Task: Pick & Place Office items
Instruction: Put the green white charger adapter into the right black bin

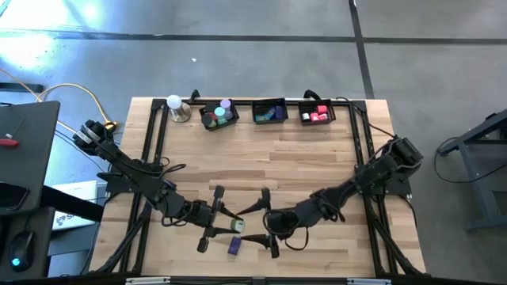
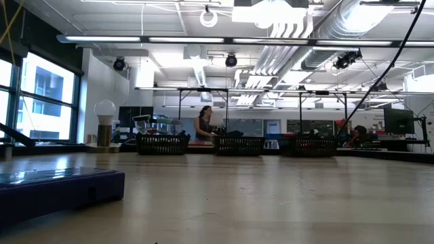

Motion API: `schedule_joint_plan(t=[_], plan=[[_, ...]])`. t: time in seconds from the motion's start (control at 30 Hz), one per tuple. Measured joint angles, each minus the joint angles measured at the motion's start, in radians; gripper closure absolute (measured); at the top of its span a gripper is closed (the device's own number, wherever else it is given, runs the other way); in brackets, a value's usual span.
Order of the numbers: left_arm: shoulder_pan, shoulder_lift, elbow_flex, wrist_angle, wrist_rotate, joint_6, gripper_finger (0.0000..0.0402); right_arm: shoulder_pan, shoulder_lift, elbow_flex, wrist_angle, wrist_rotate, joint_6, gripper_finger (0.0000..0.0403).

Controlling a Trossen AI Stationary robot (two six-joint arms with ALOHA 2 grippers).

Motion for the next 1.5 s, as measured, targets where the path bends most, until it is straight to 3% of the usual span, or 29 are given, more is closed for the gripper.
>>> schedule_joint_plan(t=[0.33, 1.5], plan=[[0.000, 0.000, 0.000, 0.010, 0.000, 0.007, 0.0272, -0.023, 0.000, 0.000, 0.029, 0.001, -0.007, 0.0131], [0.051, 0.034, 0.000, 0.098, 0.007, 0.079, 0.0272, -0.048, 0.001, -0.001, 0.042, -0.031, -0.018, 0.0131]])
